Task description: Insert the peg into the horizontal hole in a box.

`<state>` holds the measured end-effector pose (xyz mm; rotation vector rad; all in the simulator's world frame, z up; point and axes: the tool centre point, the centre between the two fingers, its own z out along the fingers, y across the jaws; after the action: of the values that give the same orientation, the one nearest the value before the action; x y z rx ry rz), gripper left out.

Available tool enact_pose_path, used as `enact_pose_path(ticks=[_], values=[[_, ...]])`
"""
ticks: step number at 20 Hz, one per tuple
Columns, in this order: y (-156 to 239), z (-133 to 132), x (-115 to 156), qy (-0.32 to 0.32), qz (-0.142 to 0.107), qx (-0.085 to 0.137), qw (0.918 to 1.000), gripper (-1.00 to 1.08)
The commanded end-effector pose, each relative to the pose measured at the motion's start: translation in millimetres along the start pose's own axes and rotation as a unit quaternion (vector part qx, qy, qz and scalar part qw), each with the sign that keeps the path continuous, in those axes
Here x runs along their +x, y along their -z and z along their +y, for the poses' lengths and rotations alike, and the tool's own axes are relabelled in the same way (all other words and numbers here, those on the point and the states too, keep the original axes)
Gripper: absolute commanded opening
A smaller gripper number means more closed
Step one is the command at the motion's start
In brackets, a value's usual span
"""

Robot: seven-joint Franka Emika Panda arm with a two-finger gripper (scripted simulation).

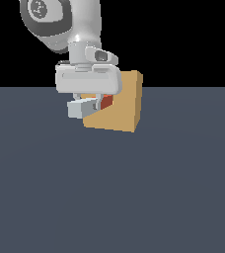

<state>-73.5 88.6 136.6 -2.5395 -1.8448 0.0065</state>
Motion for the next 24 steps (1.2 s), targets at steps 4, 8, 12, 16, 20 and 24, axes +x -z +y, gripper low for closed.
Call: enact_pose_path(ticks=[4,8,12,16,20,24], values=[[2,0,30,0.001,0.002,-0.002,1.0,-1.0],[3,0,63,0.001,0.002,-0.002,1.0,-1.0],[3,0,95,0.0,0.002,-0.003,1.0,-1.0],[4,0,116,0.0,0.002,-0.003,1.0,-1.0],[4,1,126,0.0,0.002,-0.004,1.0,-1.0],[4,2,128,0.0,0.002,-0.004,1.0,-1.0]])
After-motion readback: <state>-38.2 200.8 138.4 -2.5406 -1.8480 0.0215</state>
